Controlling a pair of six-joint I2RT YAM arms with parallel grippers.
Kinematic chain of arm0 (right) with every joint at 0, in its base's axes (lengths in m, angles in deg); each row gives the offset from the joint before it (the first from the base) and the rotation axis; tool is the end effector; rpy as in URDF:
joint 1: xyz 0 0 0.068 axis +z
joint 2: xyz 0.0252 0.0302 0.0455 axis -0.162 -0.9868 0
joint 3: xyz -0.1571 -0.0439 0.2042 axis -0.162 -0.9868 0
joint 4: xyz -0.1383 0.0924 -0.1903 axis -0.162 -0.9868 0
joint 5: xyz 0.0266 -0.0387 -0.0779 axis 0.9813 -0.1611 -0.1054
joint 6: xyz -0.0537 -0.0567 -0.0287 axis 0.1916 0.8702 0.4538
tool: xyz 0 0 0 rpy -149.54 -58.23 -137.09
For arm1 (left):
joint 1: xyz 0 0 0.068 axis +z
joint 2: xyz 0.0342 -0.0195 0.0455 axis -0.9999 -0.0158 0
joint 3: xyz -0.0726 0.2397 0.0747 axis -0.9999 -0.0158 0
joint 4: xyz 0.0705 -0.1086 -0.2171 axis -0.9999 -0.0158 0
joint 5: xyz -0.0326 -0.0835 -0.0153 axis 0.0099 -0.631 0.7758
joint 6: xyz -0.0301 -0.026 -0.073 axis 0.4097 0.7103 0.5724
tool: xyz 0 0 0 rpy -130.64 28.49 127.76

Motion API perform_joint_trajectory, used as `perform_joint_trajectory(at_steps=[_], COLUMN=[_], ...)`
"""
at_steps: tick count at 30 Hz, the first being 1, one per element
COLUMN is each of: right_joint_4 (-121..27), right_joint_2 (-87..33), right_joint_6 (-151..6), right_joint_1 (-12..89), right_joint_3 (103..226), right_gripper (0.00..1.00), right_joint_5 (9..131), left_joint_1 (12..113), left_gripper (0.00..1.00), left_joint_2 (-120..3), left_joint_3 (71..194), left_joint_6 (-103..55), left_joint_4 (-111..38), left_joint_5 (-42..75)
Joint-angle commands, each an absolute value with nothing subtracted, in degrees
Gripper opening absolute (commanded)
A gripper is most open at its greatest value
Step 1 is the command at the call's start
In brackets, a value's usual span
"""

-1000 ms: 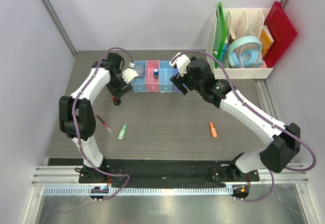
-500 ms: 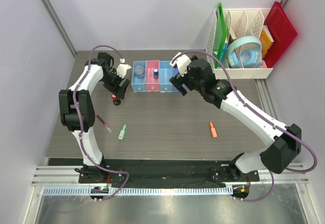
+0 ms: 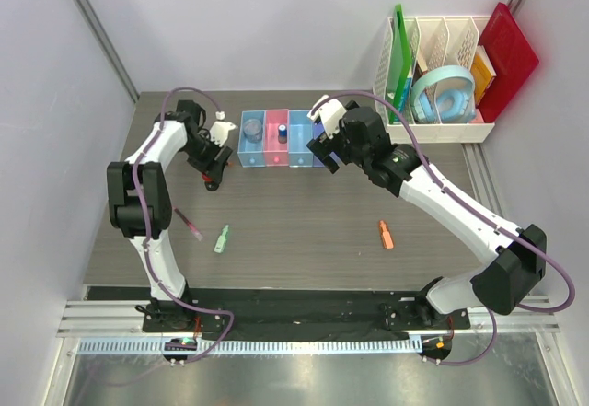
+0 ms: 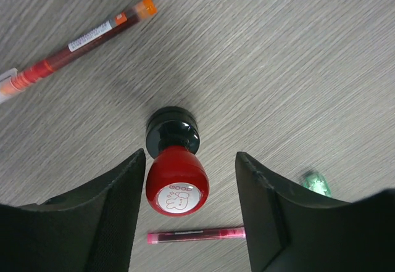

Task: Sort the stationery into containers
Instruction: Pick up the stationery from the center of the board, then place the stationery in the storage box.

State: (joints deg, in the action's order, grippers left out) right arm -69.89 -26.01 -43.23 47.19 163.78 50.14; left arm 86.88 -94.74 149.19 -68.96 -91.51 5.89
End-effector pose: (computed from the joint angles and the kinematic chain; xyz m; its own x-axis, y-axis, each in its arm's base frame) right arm 0.2817 0.1988 0.3326 -0.1733 -0.6086 -0.7744 -0.5545 0.7100 -0.4339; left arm 0.3876 -0.0387 0.1718 -0.7469 0.5502 -0.3735 0.6299 0.7653 -0.1322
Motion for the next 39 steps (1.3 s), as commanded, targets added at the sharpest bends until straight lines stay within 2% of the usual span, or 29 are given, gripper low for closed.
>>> perform_joint_trajectory(at_steps=[1, 7, 10, 13, 14, 16, 25, 29, 39], right_joint_4=[-67.92, -67.91, -68.00, -67.91, -67.91, -67.83, -67.65, -67.39, -67.04], right_joint_2=[-23.87, -23.87, -23.78, -23.78, -23.78, -23.78, -25.19, -25.89, -25.54], right_joint_6=[-43.19, -43.28, -43.19, -43.10, -43.10, -42.93, -42.22, -42.05, -39.59], right_joint_1=[47.12, 47.12, 47.12, 47.12, 47.12, 47.12, 47.12, 46.86, 45.80], right_joint_3=[164.37, 164.63, 164.46, 164.46, 164.54, 164.46, 165.33, 165.16, 163.75], right_gripper=[1.00, 1.00, 1.00, 1.00, 1.00, 0.99, 1.00, 1.00, 1.00], right_joint_5=[49.84, 49.66, 49.49, 49.40, 49.22, 49.22, 47.29, 46.41, 44.57], left_joint_1=[87.43, 87.43, 87.43, 87.43, 87.34, 87.34, 78.47, 73.73, 65.90], left_gripper=[0.60, 0.56, 0.42, 0.19, 0.09, 0.00, 0.00, 0.00, 0.00], left_joint_2=[-91.48, -91.56, -91.21, -91.12, -91.12, -91.04, -87.52, -91.47, -111.50], left_joint_3=[147.77, 147.85, 147.41, 147.59, 148.02, 148.73, 165.59, 175.68, 196.62], left_joint_6=[-69.19, -69.63, -69.55, -69.64, -69.55, -69.55, -68.06, -65.42, -66.03], left_joint_4=[-89.67, -90.37, -90.02, -90.81, -90.99, -92.30, -99.43, -97.23, -99.69], left_joint_5=[6.78, 7.75, 8.28, 8.45, 8.45, 8.54, 5.91, 6.52, 12.49])
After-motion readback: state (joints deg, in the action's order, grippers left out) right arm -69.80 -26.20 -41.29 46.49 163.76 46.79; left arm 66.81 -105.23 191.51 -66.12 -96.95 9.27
